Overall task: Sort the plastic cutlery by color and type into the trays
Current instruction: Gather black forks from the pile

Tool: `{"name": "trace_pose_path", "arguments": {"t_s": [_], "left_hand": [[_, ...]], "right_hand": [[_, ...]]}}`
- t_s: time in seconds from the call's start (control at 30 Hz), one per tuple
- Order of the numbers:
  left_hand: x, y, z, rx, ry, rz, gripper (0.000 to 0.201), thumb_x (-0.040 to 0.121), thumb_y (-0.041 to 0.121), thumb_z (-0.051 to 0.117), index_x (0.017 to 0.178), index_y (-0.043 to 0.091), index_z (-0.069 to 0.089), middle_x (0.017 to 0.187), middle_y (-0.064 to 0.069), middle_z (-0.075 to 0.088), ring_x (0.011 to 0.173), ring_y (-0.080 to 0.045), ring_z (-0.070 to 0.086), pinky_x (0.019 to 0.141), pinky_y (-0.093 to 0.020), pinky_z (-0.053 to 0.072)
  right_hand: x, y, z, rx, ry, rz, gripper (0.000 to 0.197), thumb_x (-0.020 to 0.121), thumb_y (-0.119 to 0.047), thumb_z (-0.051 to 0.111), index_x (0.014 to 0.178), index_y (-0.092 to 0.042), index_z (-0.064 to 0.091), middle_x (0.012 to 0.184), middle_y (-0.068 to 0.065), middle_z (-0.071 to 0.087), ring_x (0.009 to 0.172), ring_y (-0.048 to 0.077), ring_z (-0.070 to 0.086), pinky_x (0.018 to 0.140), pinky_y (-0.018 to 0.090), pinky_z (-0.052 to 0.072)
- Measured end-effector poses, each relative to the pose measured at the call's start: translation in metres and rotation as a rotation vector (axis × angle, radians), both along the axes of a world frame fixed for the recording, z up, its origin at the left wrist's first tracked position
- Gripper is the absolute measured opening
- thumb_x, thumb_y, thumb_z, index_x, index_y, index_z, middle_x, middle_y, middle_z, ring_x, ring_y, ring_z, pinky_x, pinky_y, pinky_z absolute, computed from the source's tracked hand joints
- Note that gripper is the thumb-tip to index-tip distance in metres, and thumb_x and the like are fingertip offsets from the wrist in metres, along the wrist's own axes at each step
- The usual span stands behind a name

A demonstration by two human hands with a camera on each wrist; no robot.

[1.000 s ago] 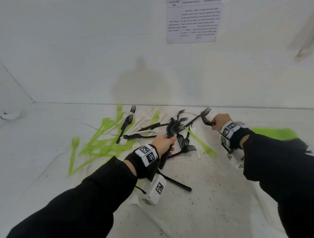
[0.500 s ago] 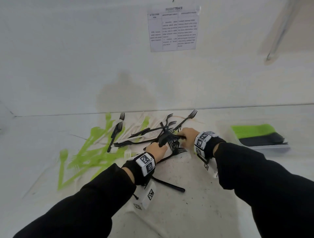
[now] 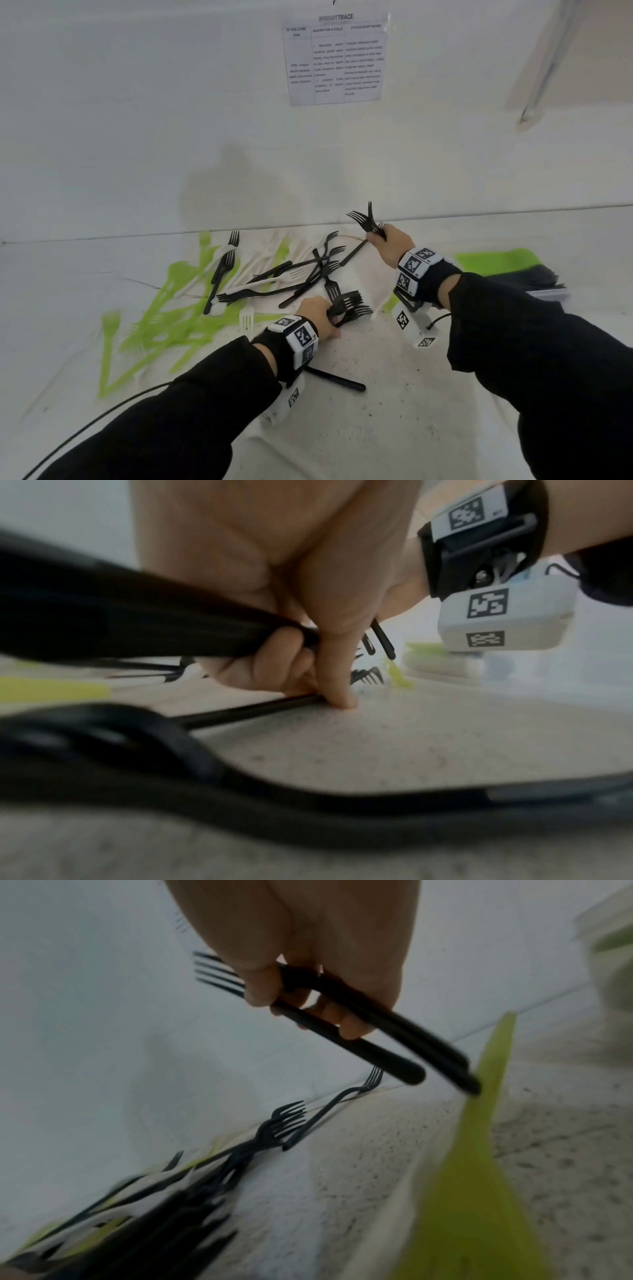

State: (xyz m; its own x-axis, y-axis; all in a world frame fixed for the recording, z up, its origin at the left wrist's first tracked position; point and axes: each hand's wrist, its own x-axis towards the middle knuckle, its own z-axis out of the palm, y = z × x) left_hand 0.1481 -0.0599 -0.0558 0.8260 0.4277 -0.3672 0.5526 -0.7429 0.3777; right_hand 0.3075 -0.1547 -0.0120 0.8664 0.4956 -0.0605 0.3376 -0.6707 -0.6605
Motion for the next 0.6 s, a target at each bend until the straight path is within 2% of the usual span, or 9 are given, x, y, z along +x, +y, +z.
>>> {"name": "trace_pose_path", "arguments": {"t_s": [0.07,0.17,0.23,0.27,0.3,0.33,0.4,0.5,0.6], "left_hand": [[0.001,-0.002,0.002,0.015,-0.035,0.019,0.037,0.085,0.026,0.065,0.115,0.005,0.06,0.118,-0.013,0.061,0.111,-0.027,0.056,0.089,-0.029,0.044],[0.005,0.0,0.011,-0.03,-0.213,0.127,0.027,0.09,0.022,0.058,0.109,0.003,0.063,0.106,-0.013,0.064,0.095,-0.024,0.059,0.081,-0.026,0.043],[0.007,0.004,0.02,-0.108,-0.34,0.222,0.023,0.09,0.02,0.058,0.104,0.003,0.064,0.09,-0.009,0.06,0.083,-0.018,0.053,0.075,-0.025,0.039],[0.009,0.008,0.023,-0.174,-0.406,0.283,0.02,0.09,0.02,0.058,0.101,0.005,0.064,0.084,-0.006,0.057,0.079,-0.018,0.051,0.073,-0.026,0.04],[0.01,0.011,0.025,-0.278,-0.471,0.35,0.016,0.089,0.02,0.059,0.098,0.007,0.064,0.078,-0.005,0.056,0.073,-0.02,0.051,0.07,-0.028,0.043],[0.01,0.015,0.027,-0.405,-0.525,0.417,0.012,0.089,0.019,0.059,0.095,0.009,0.063,0.07,-0.004,0.054,0.064,-0.02,0.05,0.064,-0.031,0.045],[0.01,0.018,0.028,-0.669,-0.61,0.513,0.008,0.091,0.014,0.057,0.089,0.007,0.06,0.06,-0.003,0.045,0.048,-0.016,0.04,0.045,-0.025,0.038],[0.003,0.015,0.03,-0.969,-0.726,0.642,0.017,0.093,0.005,0.052,0.077,0.008,0.052,0.058,-0.004,0.038,0.036,-0.007,0.035,0.033,-0.015,0.029],[-0.009,0.014,0.033,-1.07,-0.808,0.72,0.02,0.094,0.002,0.049,0.075,0.005,0.05,0.057,-0.005,0.039,0.027,-0.003,0.032,0.03,-0.012,0.026]], "right_hand": [[0.0,-0.001,-0.002,0.073,0.076,-0.067,0.04,0.099,-0.031,0.039,0.118,0.003,0.051,0.107,0.015,0.064,0.103,0.033,0.057,0.078,0.031,0.04],[-0.004,-0.001,-0.005,0.176,0.155,-0.14,0.038,0.1,-0.027,0.037,0.119,0.003,0.047,0.091,0.014,0.061,0.088,0.031,0.06,0.062,0.03,0.043],[-0.012,0.002,-0.004,0.199,0.161,-0.171,0.037,0.099,-0.029,0.038,0.117,0.002,0.047,0.095,0.017,0.057,0.087,0.032,0.059,0.07,0.037,0.049],[-0.018,0.004,-0.004,0.219,0.188,-0.164,0.037,0.098,-0.031,0.039,0.113,0.001,0.049,0.09,0.015,0.055,0.08,0.03,0.057,0.074,0.041,0.05],[-0.027,0.007,-0.004,0.244,0.228,-0.134,0.034,0.096,-0.031,0.041,0.103,0.0,0.052,0.08,0.012,0.053,0.07,0.027,0.053,0.069,0.041,0.049],[-0.038,0.01,-0.004,0.262,0.274,-0.084,0.028,0.094,-0.03,0.045,0.089,-0.003,0.053,0.069,0.008,0.05,0.059,0.024,0.049,0.059,0.037,0.046],[-0.059,0.018,-0.008,0.284,0.356,0.01,0.023,0.088,-0.025,0.054,0.07,-0.011,0.051,0.057,0.005,0.046,0.047,0.02,0.043,0.047,0.029,0.037],[-0.09,0.028,-0.016,0.454,0.545,0.056,0.025,0.09,-0.019,0.055,0.066,-0.013,0.051,0.047,0.002,0.046,0.037,0.014,0.037,0.04,0.022,0.03],[-0.108,0.034,-0.02,0.672,0.757,0.03,0.029,0.094,-0.015,0.05,0.066,-0.011,0.047,0.045,0.004,0.04,0.028,0.006,0.031,0.034,0.014,0.025]]}}
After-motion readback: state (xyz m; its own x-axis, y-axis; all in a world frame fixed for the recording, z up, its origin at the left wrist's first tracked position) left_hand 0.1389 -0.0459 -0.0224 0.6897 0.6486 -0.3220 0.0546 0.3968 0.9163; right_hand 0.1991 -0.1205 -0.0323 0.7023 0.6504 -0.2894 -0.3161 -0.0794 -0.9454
